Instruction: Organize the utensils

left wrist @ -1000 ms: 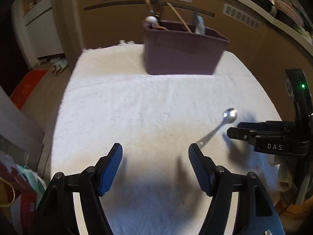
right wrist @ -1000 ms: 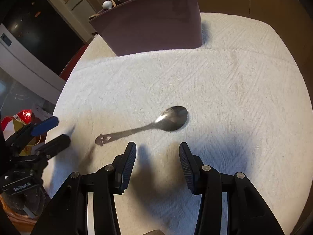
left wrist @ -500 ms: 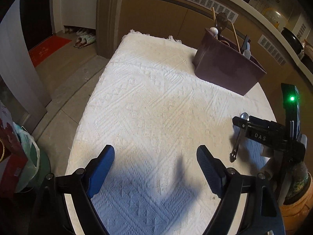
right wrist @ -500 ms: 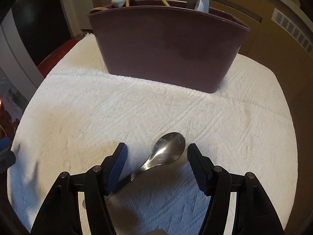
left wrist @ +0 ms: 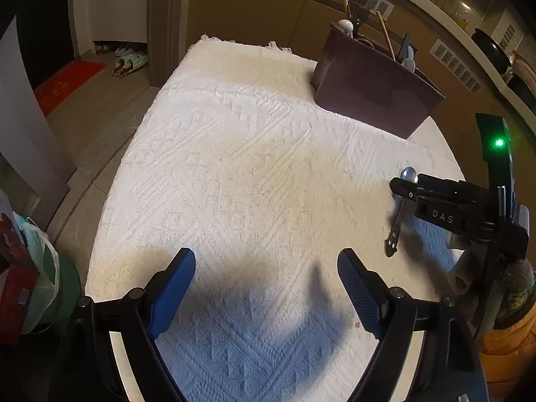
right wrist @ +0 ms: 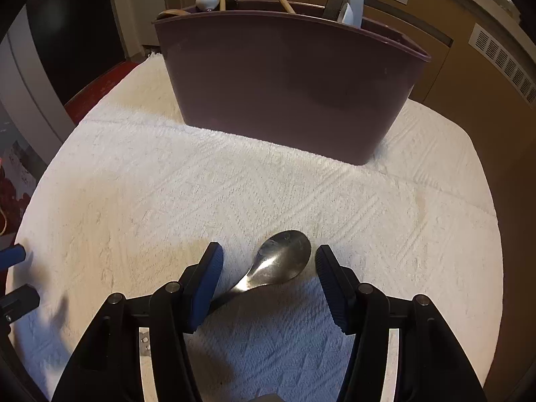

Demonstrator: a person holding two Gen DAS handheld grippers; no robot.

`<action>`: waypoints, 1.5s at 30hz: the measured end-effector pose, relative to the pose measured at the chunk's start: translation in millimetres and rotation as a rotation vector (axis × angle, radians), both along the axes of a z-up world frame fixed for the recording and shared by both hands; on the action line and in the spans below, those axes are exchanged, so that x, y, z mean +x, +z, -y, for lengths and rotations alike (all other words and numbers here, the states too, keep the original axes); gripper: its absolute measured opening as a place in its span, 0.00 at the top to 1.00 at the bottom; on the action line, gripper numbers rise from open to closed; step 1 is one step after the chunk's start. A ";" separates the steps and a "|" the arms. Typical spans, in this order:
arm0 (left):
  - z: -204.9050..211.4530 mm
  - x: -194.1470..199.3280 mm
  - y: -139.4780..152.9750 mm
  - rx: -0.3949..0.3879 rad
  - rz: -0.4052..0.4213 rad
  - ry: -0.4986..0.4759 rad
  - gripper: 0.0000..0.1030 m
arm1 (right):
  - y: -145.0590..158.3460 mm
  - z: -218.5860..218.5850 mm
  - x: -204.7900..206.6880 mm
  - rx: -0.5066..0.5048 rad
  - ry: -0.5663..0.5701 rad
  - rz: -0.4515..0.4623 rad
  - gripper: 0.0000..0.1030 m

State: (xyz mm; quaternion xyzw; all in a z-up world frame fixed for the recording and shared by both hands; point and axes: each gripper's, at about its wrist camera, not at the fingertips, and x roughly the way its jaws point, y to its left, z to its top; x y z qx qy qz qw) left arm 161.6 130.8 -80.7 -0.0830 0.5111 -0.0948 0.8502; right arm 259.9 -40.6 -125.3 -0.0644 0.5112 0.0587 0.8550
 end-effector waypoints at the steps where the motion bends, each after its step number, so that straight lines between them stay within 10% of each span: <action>1: 0.8 -0.3 1.0 0.004 0.002 -0.002 0.18 | 0.5 -0.4 -3.1 -0.015 0.022 -0.004 0.44; 9: 16.7 -6.7 9.7 0.032 0.025 -0.022 0.18 | 6.5 19.9 -33.3 -0.161 0.110 -0.016 0.43; 13: 32.3 -16.5 18.3 0.042 0.101 -0.013 0.18 | 9.7 45.4 -51.6 -0.070 0.079 0.016 0.43; 19: 67.9 -49.5 45.2 0.140 0.340 0.032 0.00 | 42.1 50.9 -113.0 0.056 -0.010 0.245 0.36; 29: 99.5 -98.8 75.7 0.305 0.600 0.123 0.00 | 82.8 50.1 -180.8 0.041 -0.168 0.533 0.09; 45: 106.3 -108.5 77.0 0.281 0.593 0.113 0.00 | 88.1 69.3 -198.3 0.075 -0.234 0.555 0.07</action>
